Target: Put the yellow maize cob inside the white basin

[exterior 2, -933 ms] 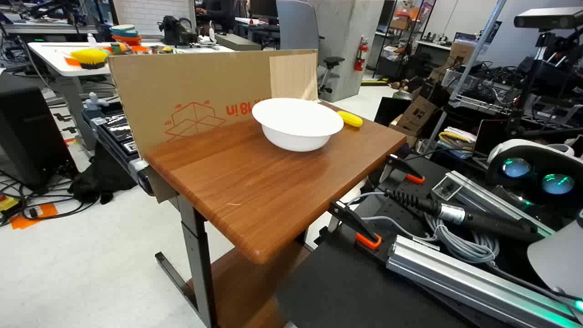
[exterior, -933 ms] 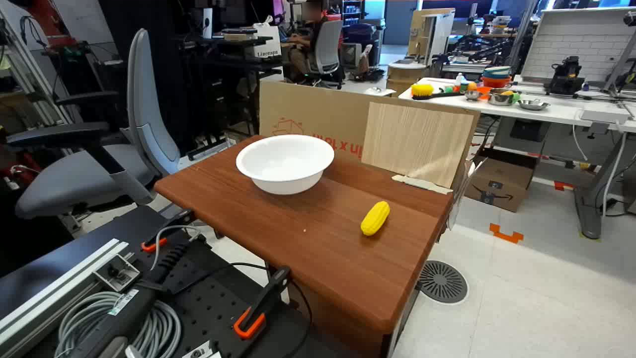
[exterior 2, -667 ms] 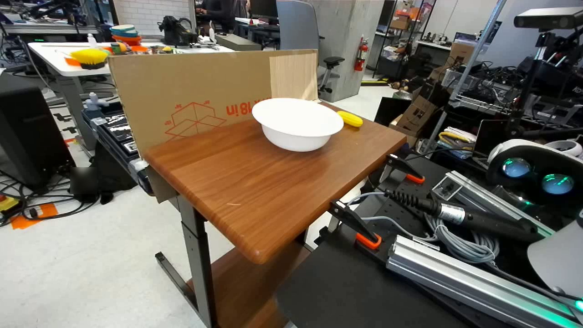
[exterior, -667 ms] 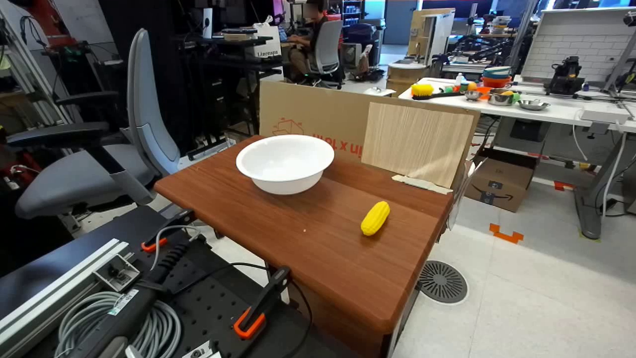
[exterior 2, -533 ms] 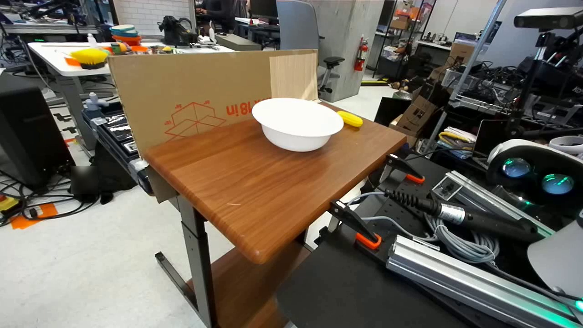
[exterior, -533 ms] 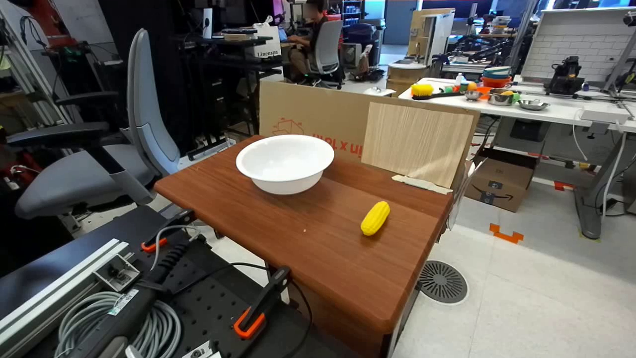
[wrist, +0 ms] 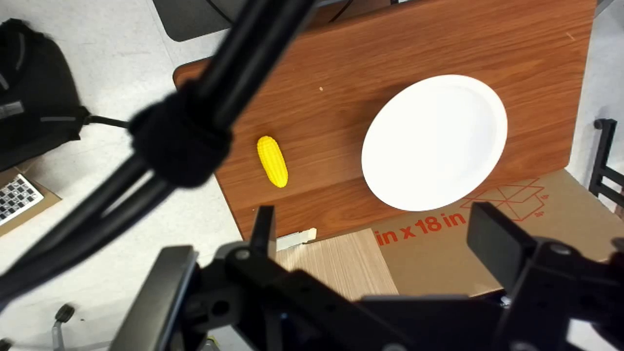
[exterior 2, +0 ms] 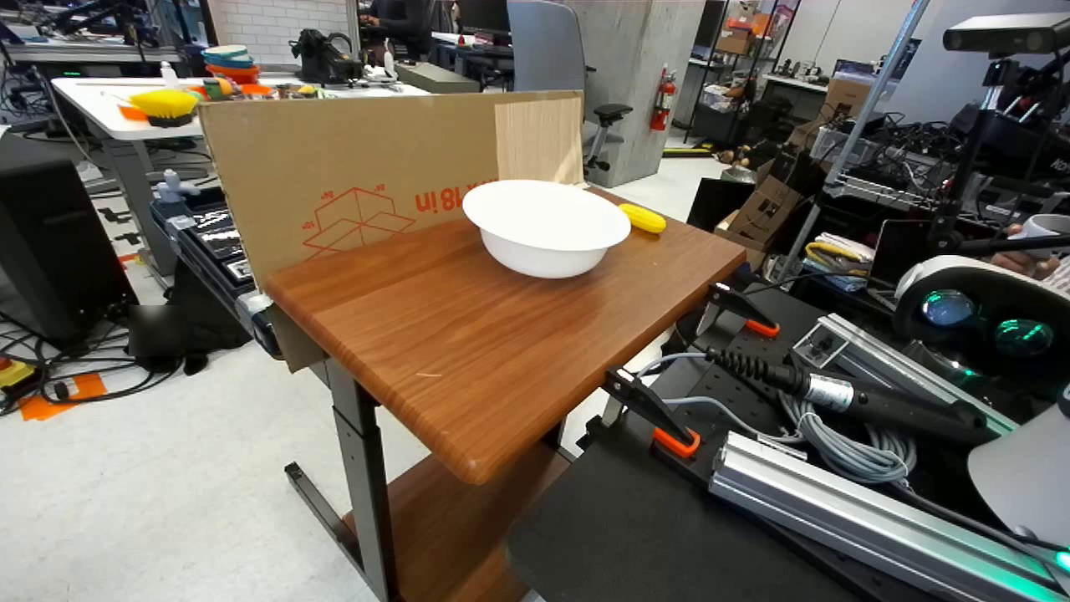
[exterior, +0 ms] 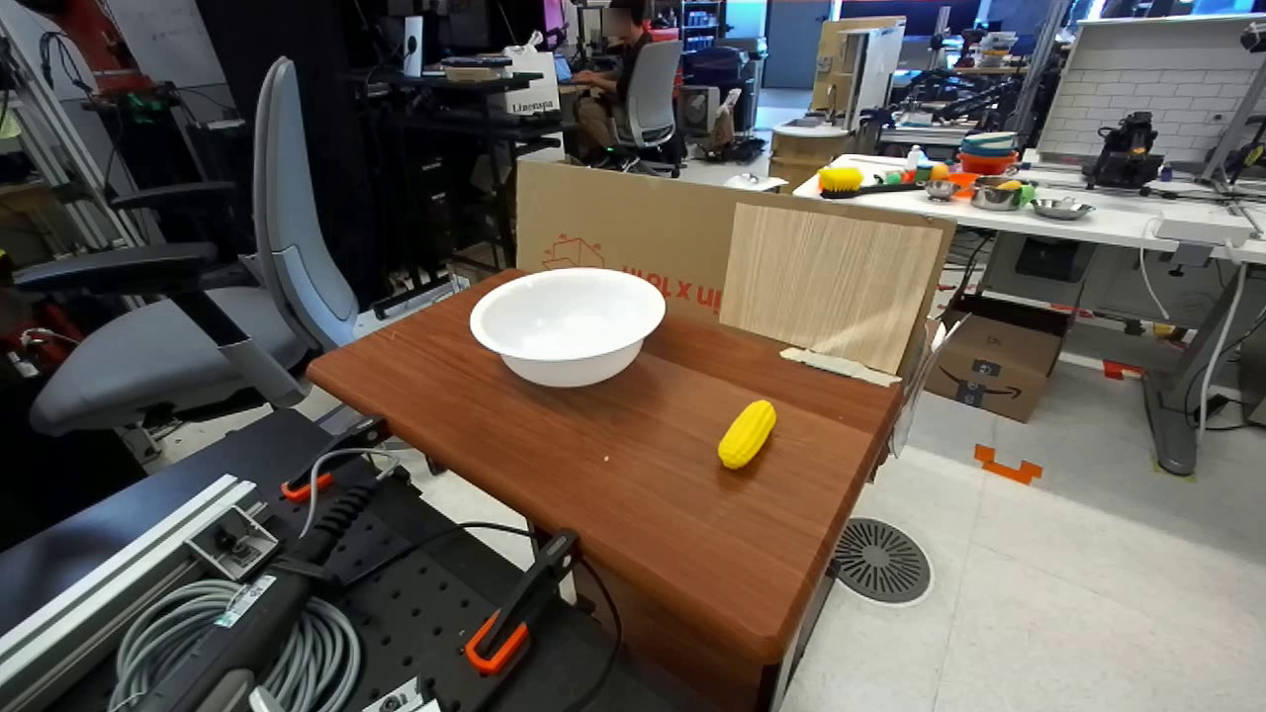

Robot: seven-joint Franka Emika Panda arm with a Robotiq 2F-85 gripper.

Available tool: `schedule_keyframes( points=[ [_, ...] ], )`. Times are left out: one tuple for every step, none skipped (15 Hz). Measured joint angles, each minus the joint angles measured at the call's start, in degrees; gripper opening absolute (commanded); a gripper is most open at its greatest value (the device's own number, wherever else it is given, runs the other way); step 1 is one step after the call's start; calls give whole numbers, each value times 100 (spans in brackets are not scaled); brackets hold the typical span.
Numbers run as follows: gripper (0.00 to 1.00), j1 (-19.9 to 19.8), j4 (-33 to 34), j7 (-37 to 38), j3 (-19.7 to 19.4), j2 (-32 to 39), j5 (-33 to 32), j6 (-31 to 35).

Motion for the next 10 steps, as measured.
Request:
schedule_keyframes(
  points=[
    [100,0,-4,0,2,0,0,0],
    [100,0,-7,1,9,3,2,2],
    [100,0,-6,6,12,21,19,69],
    [100,0,0,8,13,65,62,161],
    [100,0,24,8,10,153,140,303],
    [100,7,76,8,9,294,230,424],
    [100,25,163,2,8,499,283,540],
    [100,55,283,-47,7,753,303,586],
    [100,97,427,-121,-6,1062,293,618],
    [100,136,590,-197,-24,1403,286,627]
  ],
)
